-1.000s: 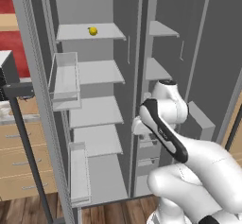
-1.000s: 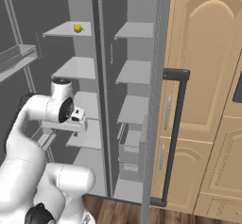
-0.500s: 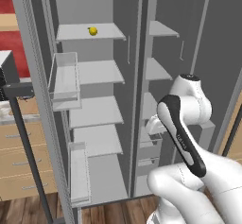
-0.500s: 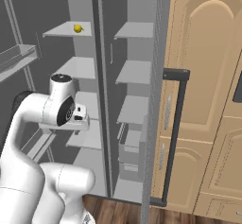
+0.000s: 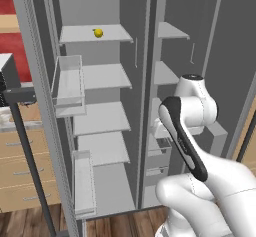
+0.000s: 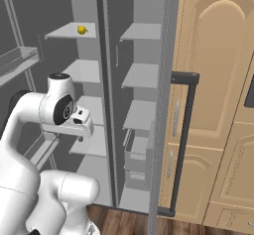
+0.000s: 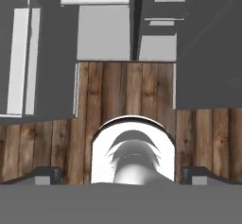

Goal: Retrieve a lemon from the fridge and place it on the cutting board with the fish.

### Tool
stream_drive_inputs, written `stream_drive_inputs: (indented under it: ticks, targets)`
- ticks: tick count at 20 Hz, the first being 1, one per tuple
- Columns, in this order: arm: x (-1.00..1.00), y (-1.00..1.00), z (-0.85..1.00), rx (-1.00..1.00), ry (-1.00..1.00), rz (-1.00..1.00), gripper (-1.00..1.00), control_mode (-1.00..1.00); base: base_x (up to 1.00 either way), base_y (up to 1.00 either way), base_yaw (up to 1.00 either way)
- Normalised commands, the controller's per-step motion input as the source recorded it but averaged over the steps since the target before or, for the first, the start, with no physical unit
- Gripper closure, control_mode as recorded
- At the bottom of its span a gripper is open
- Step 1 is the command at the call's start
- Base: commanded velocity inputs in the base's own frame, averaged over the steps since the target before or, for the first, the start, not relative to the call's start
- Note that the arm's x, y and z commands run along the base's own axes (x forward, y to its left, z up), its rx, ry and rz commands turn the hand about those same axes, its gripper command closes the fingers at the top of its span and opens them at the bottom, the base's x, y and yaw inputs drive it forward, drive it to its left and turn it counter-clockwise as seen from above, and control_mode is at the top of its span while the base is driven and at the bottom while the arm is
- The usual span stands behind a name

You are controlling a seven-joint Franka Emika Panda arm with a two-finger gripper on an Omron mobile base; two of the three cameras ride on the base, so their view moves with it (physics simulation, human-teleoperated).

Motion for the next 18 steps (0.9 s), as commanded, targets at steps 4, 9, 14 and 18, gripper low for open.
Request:
stream_drive_inputs:
  ticks: [4,9,14,18]
  targets:
    - [0.0,0.0,0.0,0.0,0.0,0.0,-1.0,-1.0,0.0,0.0,0.0]
    - [0.0,0.14,0.0,0.0,0.0,0.0,-1.0,-1.0,0.0,0.0,0.0]
    - [0.0,0.47,0.0,0.0,0.0,0.0,-1.0,-1.0,0.0,0.0,0.0]
    - [0.0,0.0,0.0,0.0,0.0,0.0,-1.0,1.0,0.18,0.37,0.1]
